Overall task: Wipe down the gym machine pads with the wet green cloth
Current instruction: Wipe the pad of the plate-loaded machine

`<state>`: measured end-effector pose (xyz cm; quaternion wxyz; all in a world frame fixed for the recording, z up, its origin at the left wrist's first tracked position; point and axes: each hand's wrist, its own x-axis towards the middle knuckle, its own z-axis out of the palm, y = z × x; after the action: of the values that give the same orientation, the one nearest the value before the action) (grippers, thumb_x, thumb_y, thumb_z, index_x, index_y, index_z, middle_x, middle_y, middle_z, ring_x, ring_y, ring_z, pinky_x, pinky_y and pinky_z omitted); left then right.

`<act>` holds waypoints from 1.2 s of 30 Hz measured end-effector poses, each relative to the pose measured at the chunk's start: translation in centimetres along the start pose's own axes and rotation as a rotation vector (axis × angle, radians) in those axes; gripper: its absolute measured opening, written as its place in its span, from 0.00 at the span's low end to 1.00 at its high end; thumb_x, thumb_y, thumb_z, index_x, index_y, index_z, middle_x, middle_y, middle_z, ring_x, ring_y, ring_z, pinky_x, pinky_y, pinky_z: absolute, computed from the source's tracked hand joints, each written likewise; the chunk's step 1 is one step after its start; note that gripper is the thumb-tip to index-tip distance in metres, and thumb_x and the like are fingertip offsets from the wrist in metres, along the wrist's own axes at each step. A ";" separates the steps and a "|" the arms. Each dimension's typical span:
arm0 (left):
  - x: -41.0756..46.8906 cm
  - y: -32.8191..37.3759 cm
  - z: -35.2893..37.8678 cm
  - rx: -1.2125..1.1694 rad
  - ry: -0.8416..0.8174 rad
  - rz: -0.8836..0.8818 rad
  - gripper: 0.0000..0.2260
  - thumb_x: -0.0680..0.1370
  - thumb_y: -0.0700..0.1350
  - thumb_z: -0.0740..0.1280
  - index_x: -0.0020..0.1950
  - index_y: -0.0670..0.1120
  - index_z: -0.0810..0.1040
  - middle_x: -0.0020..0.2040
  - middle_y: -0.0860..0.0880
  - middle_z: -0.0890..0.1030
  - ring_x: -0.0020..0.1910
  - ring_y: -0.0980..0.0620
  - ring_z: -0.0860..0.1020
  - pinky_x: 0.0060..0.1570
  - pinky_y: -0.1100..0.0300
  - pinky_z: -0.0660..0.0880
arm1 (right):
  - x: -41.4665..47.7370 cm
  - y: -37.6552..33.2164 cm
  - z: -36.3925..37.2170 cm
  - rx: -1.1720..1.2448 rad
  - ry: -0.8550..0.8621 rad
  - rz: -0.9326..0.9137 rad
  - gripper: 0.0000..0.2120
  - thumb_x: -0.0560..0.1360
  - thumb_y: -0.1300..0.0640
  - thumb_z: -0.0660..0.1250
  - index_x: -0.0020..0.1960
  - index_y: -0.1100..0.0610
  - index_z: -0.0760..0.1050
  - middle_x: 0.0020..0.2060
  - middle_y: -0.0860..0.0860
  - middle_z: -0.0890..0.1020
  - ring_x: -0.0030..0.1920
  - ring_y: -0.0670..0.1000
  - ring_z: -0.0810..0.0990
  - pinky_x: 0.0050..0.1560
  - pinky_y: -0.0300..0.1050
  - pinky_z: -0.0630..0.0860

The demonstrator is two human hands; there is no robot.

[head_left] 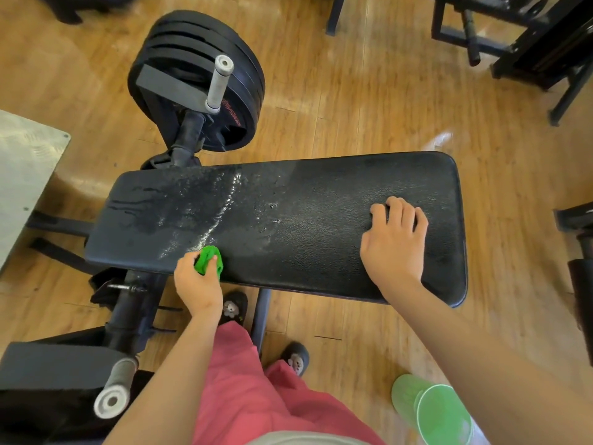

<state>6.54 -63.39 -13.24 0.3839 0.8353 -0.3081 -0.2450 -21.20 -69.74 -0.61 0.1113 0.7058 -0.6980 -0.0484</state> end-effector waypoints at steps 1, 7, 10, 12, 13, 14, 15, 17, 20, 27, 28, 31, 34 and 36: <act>-0.1 0.3 0.0 0.004 -0.004 -0.004 0.07 0.76 0.41 0.69 0.52 0.40 0.78 0.48 0.42 0.78 0.48 0.42 0.76 0.49 0.55 0.69 | 0.0 0.0 0.0 -0.001 -0.003 0.001 0.18 0.74 0.56 0.64 0.63 0.60 0.72 0.64 0.61 0.73 0.67 0.62 0.69 0.69 0.62 0.63; -4.1 4.2 1.6 -0.043 -0.130 0.125 0.06 0.74 0.41 0.71 0.50 0.44 0.79 0.45 0.48 0.79 0.46 0.47 0.75 0.47 0.57 0.68 | 0.0 -0.1 -0.2 0.003 -0.013 0.007 0.18 0.74 0.57 0.65 0.62 0.61 0.73 0.63 0.62 0.74 0.67 0.62 0.69 0.69 0.62 0.63; -5.4 6.7 2.7 -0.056 -0.246 0.264 0.07 0.74 0.40 0.72 0.50 0.44 0.79 0.46 0.52 0.77 0.47 0.51 0.73 0.47 0.62 0.66 | 0.0 -0.1 -0.2 0.014 -0.013 0.010 0.18 0.74 0.57 0.65 0.62 0.61 0.73 0.64 0.62 0.74 0.68 0.62 0.69 0.69 0.63 0.63; -5.0 7.1 2.9 -0.045 -0.292 0.358 0.08 0.74 0.40 0.72 0.52 0.45 0.79 0.47 0.56 0.75 0.48 0.54 0.72 0.47 0.64 0.67 | 0.0 -0.1 -0.2 0.017 -0.011 0.013 0.18 0.74 0.57 0.65 0.62 0.61 0.73 0.64 0.62 0.74 0.68 0.62 0.69 0.69 0.63 0.63; -4.4 7.0 2.9 -0.029 -0.305 0.405 0.08 0.74 0.40 0.72 0.52 0.45 0.79 0.47 0.56 0.75 0.48 0.54 0.72 0.48 0.64 0.68 | 0.0 -0.1 -0.2 0.019 -0.008 0.013 0.18 0.73 0.57 0.65 0.62 0.61 0.73 0.63 0.62 0.74 0.68 0.62 0.69 0.69 0.63 0.63; -3.8 6.7 2.9 -0.017 -0.313 0.440 0.08 0.74 0.41 0.72 0.52 0.44 0.79 0.48 0.56 0.76 0.48 0.54 0.72 0.48 0.65 0.68 | 0.0 -0.1 -0.2 0.022 -0.003 0.013 0.18 0.73 0.58 0.65 0.62 0.61 0.73 0.63 0.62 0.74 0.68 0.62 0.69 0.69 0.63 0.63; -3.2 6.4 2.9 -0.010 -0.313 0.452 0.07 0.75 0.40 0.71 0.52 0.43 0.79 0.48 0.54 0.76 0.48 0.54 0.72 0.48 0.66 0.68 | 0.1 -0.1 -0.2 0.024 0.001 0.014 0.18 0.73 0.58 0.66 0.62 0.61 0.73 0.63 0.62 0.74 0.67 0.62 0.69 0.69 0.63 0.63; -1.7 6.0 3.1 -0.001 -0.277 0.410 0.07 0.75 0.40 0.71 0.52 0.42 0.78 0.48 0.51 0.77 0.48 0.51 0.73 0.49 0.62 0.69 | 0.1 -0.1 -0.2 0.021 -0.001 0.016 0.18 0.73 0.58 0.66 0.62 0.61 0.73 0.63 0.62 0.74 0.67 0.62 0.69 0.69 0.63 0.63; 1.1 5.8 3.6 0.034 -0.211 0.304 0.07 0.76 0.41 0.69 0.53 0.41 0.78 0.48 0.46 0.78 0.48 0.47 0.73 0.48 0.56 0.69 | 0.1 -0.1 -0.3 0.009 -0.016 0.024 0.18 0.74 0.57 0.66 0.62 0.60 0.73 0.63 0.61 0.74 0.67 0.62 0.69 0.70 0.62 0.63; 3.8 6.0 4.1 0.068 -0.189 0.183 0.08 0.77 0.43 0.68 0.54 0.41 0.77 0.50 0.44 0.78 0.50 0.44 0.75 0.49 0.54 0.69 | 0.1 -0.2 -0.3 0.017 -0.013 0.030 0.17 0.73 0.57 0.65 0.62 0.60 0.74 0.63 0.61 0.74 0.68 0.61 0.68 0.69 0.61 0.62; 3.2 6.2 4.1 0.048 -0.197 0.180 0.07 0.77 0.43 0.68 0.53 0.42 0.77 0.49 0.45 0.77 0.49 0.44 0.75 0.49 0.53 0.70 | 0.1 -0.2 -0.3 0.017 -0.013 0.031 0.17 0.73 0.57 0.65 0.62 0.60 0.73 0.63 0.61 0.74 0.68 0.61 0.68 0.70 0.61 0.62; 0.1 7.8 4.4 -0.022 -0.296 0.296 0.06 0.76 0.43 0.69 0.51 0.43 0.78 0.47 0.48 0.77 0.47 0.48 0.74 0.49 0.52 0.72 | 0.2 -0.3 -0.4 0.019 -0.009 0.032 0.17 0.73 0.57 0.65 0.61 0.60 0.74 0.63 0.61 0.74 0.67 0.61 0.68 0.69 0.61 0.62; -2.5 9.6 5.0 -0.055 -0.400 0.426 0.07 0.75 0.41 0.70 0.52 0.44 0.79 0.49 0.51 0.77 0.49 0.53 0.73 0.50 0.62 0.70 | 0.1 -0.3 -0.3 0.020 -0.015 0.040 0.18 0.73 0.58 0.66 0.62 0.60 0.74 0.63 0.61 0.74 0.68 0.61 0.68 0.70 0.61 0.62; -2.2 10.3 5.5 -0.045 -0.419 0.455 0.08 0.75 0.42 0.70 0.54 0.43 0.78 0.50 0.51 0.77 0.50 0.55 0.72 0.50 0.65 0.68 | 0.2 -0.3 -0.3 0.021 -0.016 0.044 0.18 0.73 0.58 0.66 0.62 0.60 0.74 0.63 0.61 0.74 0.68 0.61 0.68 0.70 0.61 0.62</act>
<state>-1.85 -69.85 -7.96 0.3754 0.6674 -0.5540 -0.3266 -20.81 -69.88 -0.36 0.0995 0.6911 -0.7145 -0.0441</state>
